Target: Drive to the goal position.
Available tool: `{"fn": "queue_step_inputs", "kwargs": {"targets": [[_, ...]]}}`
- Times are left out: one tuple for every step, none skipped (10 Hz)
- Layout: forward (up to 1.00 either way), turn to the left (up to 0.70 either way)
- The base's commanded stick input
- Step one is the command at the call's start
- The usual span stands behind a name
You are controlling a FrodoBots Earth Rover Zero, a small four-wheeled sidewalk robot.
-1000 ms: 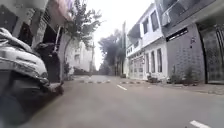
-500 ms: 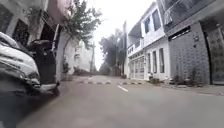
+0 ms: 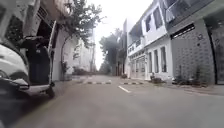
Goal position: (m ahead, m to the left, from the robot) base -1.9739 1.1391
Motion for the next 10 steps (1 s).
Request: {"fn": "queue_step_inputs", "kwargs": {"targets": [[0.5,0.5],[0.5,0.5],[0.5,0.5],[0.5,0.5],[0.5,0.5],[0.5,0.5],[0.5,0.0],[0.5,0.0],[0.5,0.0],[0.5,0.0]]}}
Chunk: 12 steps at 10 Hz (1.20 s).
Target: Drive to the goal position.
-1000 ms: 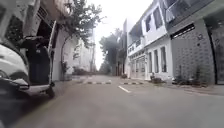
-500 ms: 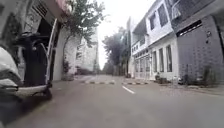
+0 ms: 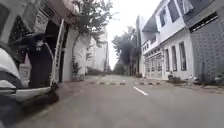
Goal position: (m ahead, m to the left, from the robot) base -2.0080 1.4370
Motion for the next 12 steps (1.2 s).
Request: {"fn": "queue_step_inputs", "kwargs": {"targets": [[0.5,0.0],[0.5,0.0],[0.5,0.0],[0.5,0.0],[0.5,0.0],[0.5,0.0],[0.5,0.0],[0.5,0.0],[0.5,0.0],[0.5,0.0],[0.5,0.0],[0.5,0.0]]}}
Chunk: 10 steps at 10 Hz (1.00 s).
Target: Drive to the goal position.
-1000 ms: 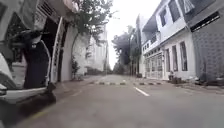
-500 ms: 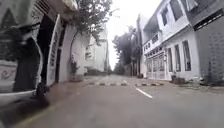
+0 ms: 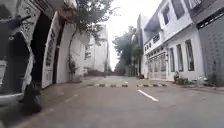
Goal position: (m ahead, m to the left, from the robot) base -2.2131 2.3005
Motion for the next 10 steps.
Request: {"fn": "queue_step_inputs", "kwargs": {"targets": [[0.5,0.0],[0.5,0.0],[0.5,0.0],[0.5,0.0],[0.5,0.0],[0.5,0.0],[0.5,0.0],[0.5,0.0],[0.5,0.0],[0.5,0.0]]}}
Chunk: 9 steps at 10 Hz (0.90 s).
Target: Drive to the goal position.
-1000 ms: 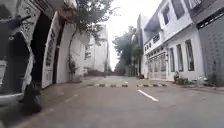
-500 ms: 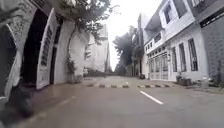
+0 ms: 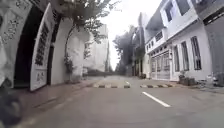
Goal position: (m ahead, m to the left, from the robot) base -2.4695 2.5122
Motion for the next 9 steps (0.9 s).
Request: {"fn": "queue_step_inputs", "kwargs": {"targets": [[0.5,0.0],[0.5,0.0],[0.5,0.0],[0.5,0.0],[0.5,0.0],[0.5,0.0],[0.5,0.0],[0.5,0.0],[0.5,0.0]]}}
